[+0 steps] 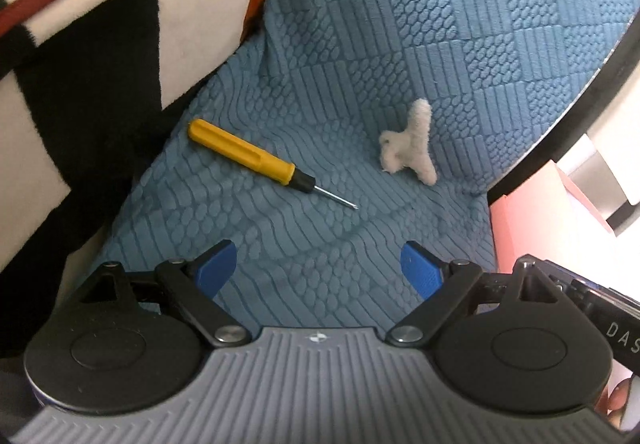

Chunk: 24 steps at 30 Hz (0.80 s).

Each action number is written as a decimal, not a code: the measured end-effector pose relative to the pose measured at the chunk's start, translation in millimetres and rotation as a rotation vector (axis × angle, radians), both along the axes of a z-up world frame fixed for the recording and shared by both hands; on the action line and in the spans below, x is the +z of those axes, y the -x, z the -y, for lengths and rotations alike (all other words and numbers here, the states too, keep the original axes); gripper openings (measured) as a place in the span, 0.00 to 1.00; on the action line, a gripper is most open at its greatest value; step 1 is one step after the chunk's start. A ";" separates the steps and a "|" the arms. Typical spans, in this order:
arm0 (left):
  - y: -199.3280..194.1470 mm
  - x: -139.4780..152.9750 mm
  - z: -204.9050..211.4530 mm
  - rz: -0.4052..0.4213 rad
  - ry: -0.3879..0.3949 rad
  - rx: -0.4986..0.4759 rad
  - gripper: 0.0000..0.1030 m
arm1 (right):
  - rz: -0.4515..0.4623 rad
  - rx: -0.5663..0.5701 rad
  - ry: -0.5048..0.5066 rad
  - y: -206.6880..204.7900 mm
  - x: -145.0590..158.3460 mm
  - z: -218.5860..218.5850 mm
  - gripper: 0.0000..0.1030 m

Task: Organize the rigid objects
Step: 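Move the left tool to the yellow screwdriver while the right approaches the white plush toy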

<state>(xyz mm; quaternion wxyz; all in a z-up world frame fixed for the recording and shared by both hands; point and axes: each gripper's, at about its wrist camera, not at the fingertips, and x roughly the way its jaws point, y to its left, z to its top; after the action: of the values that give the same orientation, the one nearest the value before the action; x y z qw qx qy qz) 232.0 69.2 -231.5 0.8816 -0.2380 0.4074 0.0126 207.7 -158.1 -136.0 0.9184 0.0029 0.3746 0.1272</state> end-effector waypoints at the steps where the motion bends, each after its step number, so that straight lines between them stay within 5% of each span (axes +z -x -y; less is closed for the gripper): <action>1: -3.3 -2.1 -0.5 -0.010 0.001 0.004 0.89 | 0.004 0.004 -0.005 -3.5 -1.3 -1.7 0.32; 24: -55.8 -29.0 -11.1 -0.062 -0.012 0.065 0.89 | -0.034 0.054 -0.038 -107.1 -28.7 -32.0 0.33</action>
<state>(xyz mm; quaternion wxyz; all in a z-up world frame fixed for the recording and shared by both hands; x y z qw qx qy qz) 287.8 80.4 -260.5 0.8691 -0.2451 0.4266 0.0509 314.8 -126.1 -164.7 0.9079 0.0122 0.3878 0.1590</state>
